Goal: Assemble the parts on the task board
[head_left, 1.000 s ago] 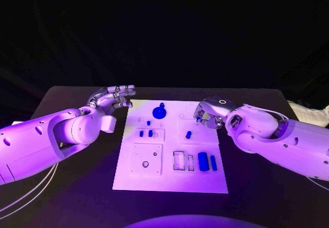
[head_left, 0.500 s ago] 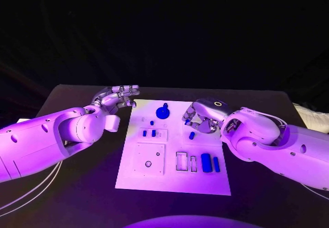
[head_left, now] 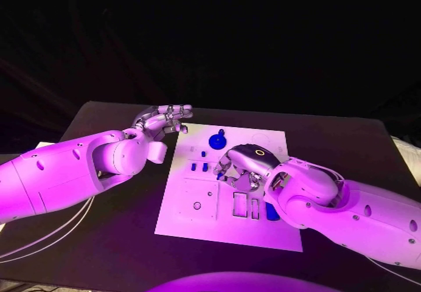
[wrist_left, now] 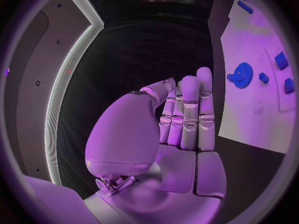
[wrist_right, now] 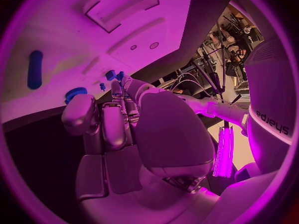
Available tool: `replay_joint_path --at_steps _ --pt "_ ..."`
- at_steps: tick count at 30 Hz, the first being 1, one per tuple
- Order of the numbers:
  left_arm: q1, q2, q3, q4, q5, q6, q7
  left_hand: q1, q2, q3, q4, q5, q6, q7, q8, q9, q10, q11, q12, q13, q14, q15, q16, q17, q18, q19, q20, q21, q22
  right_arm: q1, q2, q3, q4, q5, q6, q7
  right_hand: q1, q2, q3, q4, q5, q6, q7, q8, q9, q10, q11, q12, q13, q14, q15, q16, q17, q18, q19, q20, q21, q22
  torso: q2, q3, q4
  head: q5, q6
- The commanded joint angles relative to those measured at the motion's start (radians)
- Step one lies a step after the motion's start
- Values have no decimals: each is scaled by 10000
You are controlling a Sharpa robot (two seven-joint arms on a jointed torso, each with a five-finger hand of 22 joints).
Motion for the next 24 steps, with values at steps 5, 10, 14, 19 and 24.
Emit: replay_joint_path --at_steps 5,10,14,19,24 --pt "4 81 7 33 -51 241 45 90 -2 2 -55 -17 -72 30 52 -12 -54 18 56 16 -55 1 -62 -16 115 -18 25 -42 -13 -268 410 -156 -389 -533 221 323 -51 95 43 -76 79 9 95 -45 15 115 -20 41 5 396 -12 35 -27 26 58 -7 43 -15 3 -6 -5 142 -92" --pt "4 102 7 28 -56 259 41 90 -2 2 -55 -17 -72 30 52 -12 -54 18 56 16 -55 1 -62 -16 115 -18 25 -42 -13 -415 564 -208 -507 -609 333 369 -54 94 45 -79 80 8 96 -46 15 114 -19 41 5 396 -11 37 -24 24 59 -6 47 -9 3 -2 -7 171 -124" --pt "4 115 7 9 -57 263 42 90 -2 2 -55 -17 -72 30 52 -12 -54 18 56 16 -55 1 -62 -16 115 -18 25 -42 -13 -502 651 -223 -537 -615 405 399 -57 92 46 -81 80 8 97 -47 15 113 -18 40 5 397 -10 40 -21 24 60 -6 48 -7 10 -1 -9 207 -141" --pt "3 128 7 6 -59 274 39 102 4 2 -72 -17 -81 34 53 -13 -67 21 67 17 -59 2 -64 -22 114 -17 24 -45 -14 -552 723 -237 -591 -613 503 410 -76 87 48 -87 79 7 103 -50 17 109 -12 39 5 397 -6 44 -18 24 57 -3 48 -10 5 -6 -13 234 -180" --pt "3 135 7 -3 -69 278 36 102 4 2 -72 -17 -81 34 53 -13 -67 21 67 17 -59 2 -64 -22 114 -17 24 -45 -14 -569 756 -249 -626 -648 582 388 -90 85 48 -89 78 7 106 -51 18 107 -9 38 5 395 -3 37 -30 25 55 -1 45 -15 -1 -2 -15 250 -194"
